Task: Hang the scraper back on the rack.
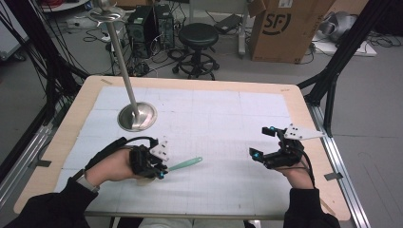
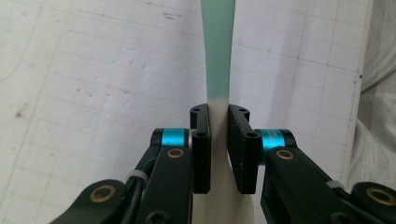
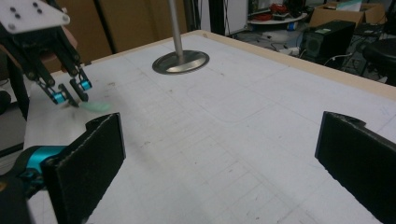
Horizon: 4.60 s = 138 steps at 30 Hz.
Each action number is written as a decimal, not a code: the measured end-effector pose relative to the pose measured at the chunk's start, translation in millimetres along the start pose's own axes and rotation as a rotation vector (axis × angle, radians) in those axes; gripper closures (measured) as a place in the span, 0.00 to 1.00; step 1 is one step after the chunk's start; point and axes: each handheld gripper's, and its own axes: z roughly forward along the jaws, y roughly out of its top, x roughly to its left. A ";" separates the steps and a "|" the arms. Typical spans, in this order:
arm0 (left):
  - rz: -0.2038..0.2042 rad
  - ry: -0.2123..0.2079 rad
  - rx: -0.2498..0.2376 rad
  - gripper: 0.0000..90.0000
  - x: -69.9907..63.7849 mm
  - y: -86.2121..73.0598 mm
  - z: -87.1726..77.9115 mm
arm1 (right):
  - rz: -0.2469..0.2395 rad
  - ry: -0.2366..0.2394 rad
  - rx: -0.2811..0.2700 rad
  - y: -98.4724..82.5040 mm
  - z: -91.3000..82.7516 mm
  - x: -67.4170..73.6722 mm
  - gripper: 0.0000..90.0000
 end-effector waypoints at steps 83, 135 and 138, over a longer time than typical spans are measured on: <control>-0.466 0.441 -0.837 0.89 142.5 -116.7 -217.4 | -0.004 -0.020 -0.012 -0.3 2.1 -2.6 0.01; -0.383 0.453 -0.816 0.35 135.1 -94.7 -179.2 | 0.006 -0.024 -0.004 -0.6 4.2 -2.1 0.01; -0.343 0.427 -0.795 0.32 127.1 -88.1 -167.1 | 0.011 -0.041 -0.022 0.0 2.4 -2.9 0.01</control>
